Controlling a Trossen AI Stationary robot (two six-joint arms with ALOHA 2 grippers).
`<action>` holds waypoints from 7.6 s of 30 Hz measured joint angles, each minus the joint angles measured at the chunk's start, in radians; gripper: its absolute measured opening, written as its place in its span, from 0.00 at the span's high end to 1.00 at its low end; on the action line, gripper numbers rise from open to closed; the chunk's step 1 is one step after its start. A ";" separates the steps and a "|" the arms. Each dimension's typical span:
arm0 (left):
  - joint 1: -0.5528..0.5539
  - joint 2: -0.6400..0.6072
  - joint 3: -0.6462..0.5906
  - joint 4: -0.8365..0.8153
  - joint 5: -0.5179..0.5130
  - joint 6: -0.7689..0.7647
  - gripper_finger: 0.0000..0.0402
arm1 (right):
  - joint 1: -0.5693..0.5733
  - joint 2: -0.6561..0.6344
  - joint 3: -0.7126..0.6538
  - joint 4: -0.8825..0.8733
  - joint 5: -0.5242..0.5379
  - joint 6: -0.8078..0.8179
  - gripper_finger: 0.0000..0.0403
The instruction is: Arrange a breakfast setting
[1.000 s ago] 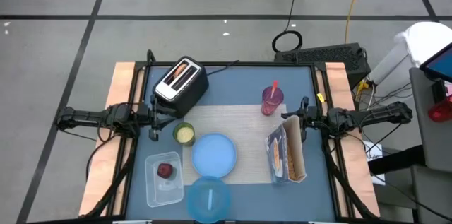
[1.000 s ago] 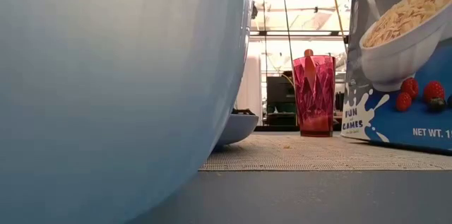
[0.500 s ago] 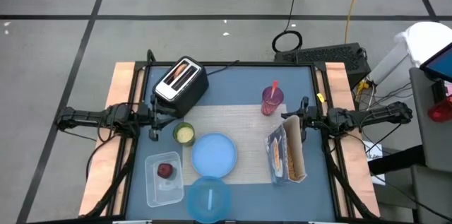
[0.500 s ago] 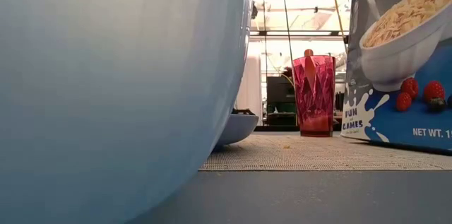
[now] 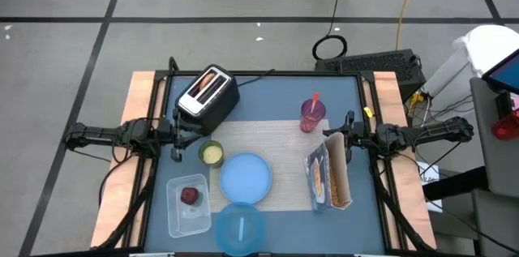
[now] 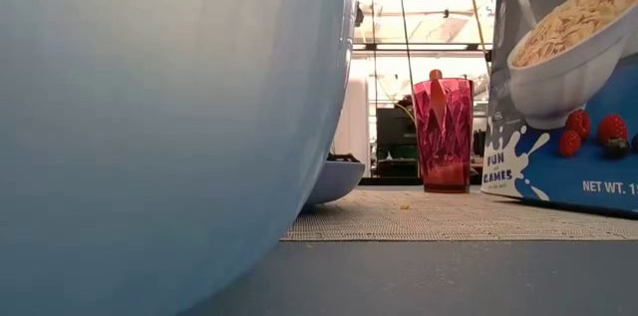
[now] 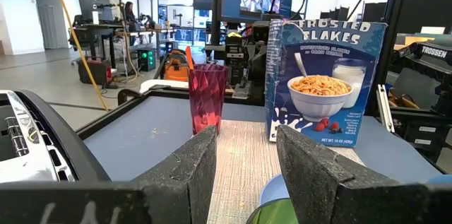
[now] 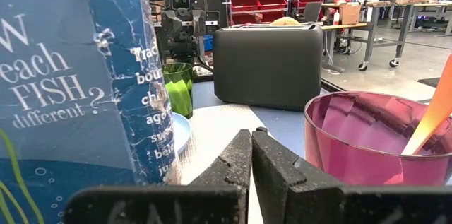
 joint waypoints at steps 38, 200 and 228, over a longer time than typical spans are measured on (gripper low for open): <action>0.000 0.000 0.000 0.415 0.000 -0.164 0.15 | 0.000 0.000 0.000 0.000 0.000 0.000 0.98; 0.054 1.692 1.219 -0.136 0.171 -0.306 0.97 | 0.000 0.004 0.000 0.026 0.000 0.000 0.98; 0.269 1.837 1.218 -0.241 0.008 -0.267 0.97 | 0.000 0.011 0.000 0.030 0.000 0.000 0.98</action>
